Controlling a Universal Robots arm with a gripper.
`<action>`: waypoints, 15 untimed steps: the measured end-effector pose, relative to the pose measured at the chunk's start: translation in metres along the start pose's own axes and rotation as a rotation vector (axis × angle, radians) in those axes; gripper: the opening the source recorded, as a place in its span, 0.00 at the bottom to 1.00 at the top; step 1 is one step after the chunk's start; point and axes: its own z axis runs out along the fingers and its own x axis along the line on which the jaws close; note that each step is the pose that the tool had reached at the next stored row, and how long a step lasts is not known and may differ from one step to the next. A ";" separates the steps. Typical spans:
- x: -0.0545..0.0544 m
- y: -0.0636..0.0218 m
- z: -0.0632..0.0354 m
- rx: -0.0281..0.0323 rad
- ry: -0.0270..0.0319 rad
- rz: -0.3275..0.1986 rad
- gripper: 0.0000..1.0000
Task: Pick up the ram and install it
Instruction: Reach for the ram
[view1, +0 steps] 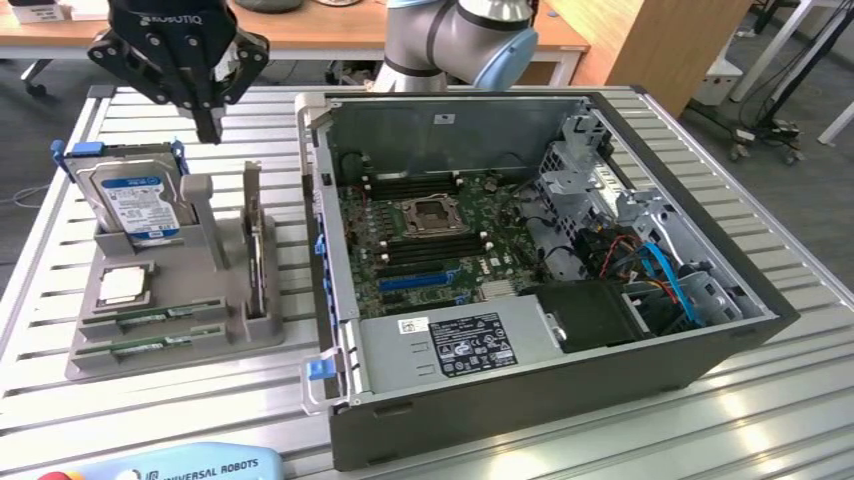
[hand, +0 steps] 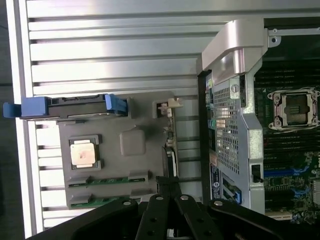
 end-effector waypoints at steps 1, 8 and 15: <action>0.002 -0.0002 0.0000 0.0000 0.0000 0.000 0.10; 0.018 -0.0014 0.0000 0.0001 0.0001 0.000 0.10; 0.035 -0.0026 -0.0001 0.0000 0.0000 0.000 0.10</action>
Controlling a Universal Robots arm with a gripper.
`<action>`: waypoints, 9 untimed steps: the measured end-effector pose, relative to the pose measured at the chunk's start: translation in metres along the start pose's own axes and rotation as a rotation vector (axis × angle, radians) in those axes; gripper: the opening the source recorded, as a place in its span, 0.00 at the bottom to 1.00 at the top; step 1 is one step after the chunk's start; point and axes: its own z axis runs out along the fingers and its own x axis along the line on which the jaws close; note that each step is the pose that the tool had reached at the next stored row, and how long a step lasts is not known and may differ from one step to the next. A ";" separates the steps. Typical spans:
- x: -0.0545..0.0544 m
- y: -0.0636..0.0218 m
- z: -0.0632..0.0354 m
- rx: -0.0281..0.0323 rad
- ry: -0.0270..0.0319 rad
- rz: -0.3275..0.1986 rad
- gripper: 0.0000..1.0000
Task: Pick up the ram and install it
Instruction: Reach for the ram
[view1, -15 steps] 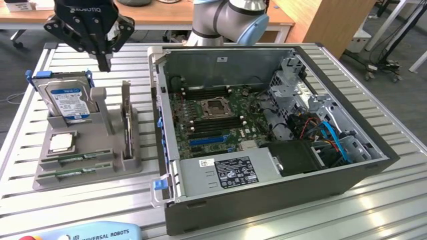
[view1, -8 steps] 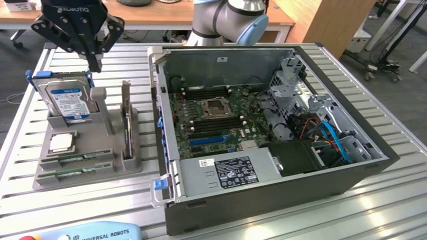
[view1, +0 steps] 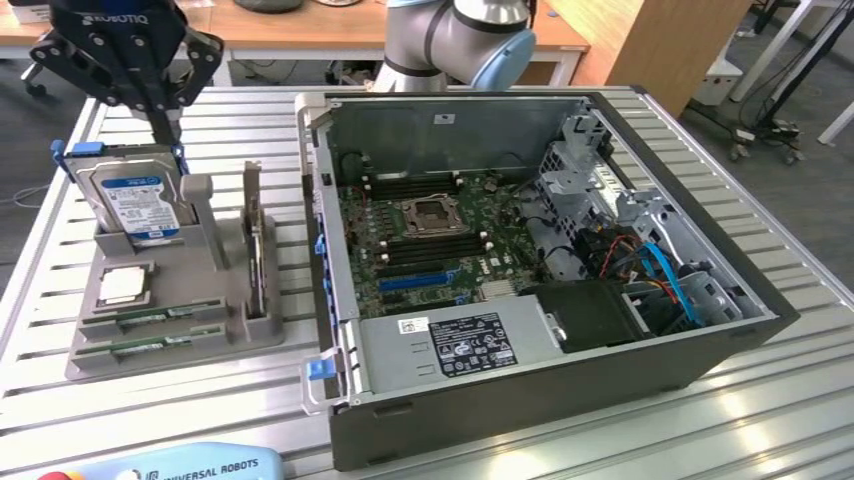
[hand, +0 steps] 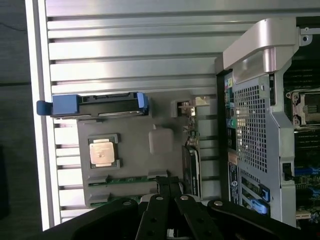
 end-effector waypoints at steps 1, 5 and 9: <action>0.002 -0.0002 0.0000 0.0000 0.0001 0.000 0.10; 0.011 -0.0008 -0.0001 0.0001 0.0001 0.000 0.10; 0.020 -0.0015 -0.0001 0.0000 0.0001 0.000 0.10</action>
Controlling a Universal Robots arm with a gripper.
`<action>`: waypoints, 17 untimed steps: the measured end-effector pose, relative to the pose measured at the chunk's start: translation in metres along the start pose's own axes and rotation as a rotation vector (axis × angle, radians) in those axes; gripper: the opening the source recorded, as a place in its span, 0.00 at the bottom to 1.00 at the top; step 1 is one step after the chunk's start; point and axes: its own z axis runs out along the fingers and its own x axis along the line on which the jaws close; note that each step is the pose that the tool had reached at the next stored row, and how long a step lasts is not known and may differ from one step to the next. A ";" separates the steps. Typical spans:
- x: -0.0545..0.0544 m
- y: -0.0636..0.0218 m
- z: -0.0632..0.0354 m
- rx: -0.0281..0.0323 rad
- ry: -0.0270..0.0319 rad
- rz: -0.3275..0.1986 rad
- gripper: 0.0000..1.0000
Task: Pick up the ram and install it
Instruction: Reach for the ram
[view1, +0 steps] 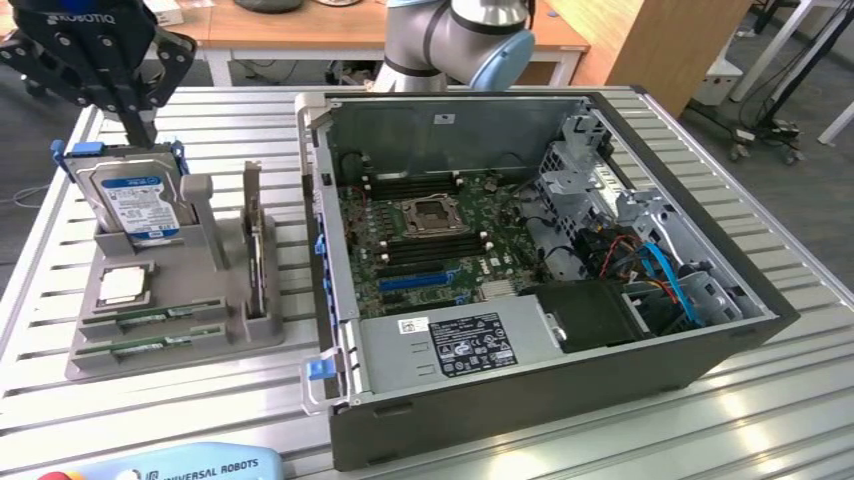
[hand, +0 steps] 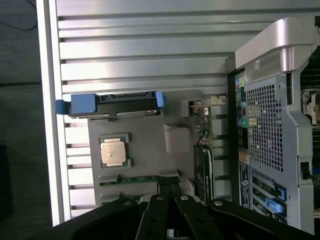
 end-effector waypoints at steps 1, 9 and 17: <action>0.002 -0.0002 0.0000 0.0000 0.0000 0.000 0.10; 0.015 -0.0012 0.0001 0.0000 0.0000 0.000 0.10; 0.023 -0.0018 0.0000 0.0000 0.0000 0.000 0.10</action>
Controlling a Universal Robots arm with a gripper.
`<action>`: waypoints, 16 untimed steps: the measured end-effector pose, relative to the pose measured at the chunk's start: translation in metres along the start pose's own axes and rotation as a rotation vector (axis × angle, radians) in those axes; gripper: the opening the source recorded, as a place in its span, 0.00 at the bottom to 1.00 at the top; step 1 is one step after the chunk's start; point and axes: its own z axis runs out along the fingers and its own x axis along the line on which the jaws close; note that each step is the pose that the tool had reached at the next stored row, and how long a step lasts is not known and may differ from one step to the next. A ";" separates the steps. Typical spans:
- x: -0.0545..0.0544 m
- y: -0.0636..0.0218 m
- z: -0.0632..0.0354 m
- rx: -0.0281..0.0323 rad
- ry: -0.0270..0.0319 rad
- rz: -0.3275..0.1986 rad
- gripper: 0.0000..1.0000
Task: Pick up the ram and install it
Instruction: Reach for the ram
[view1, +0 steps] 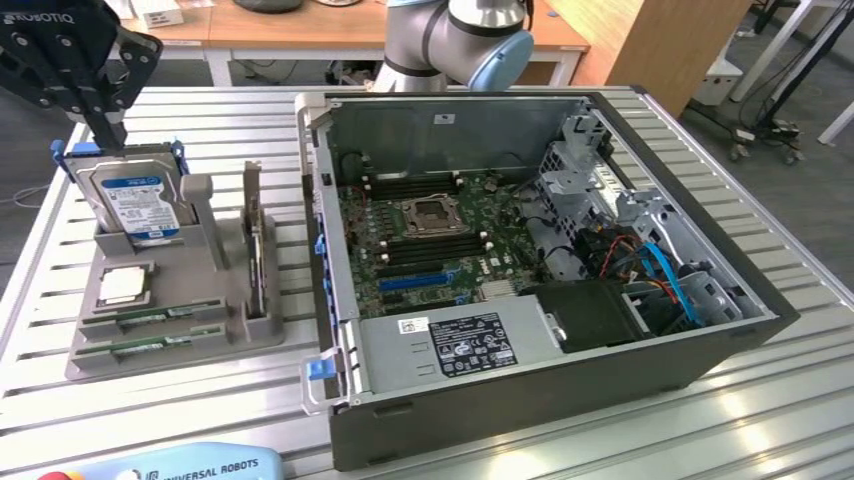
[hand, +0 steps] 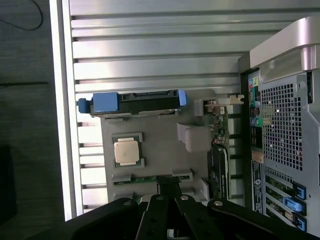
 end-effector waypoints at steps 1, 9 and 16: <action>0.000 0.0000 0.0000 0.0000 0.0000 0.000 0.10; 0.000 -0.0040 -0.0002 0.0000 0.0000 0.000 0.10; -0.001 -0.0126 -0.0005 0.0000 -0.0001 0.000 0.10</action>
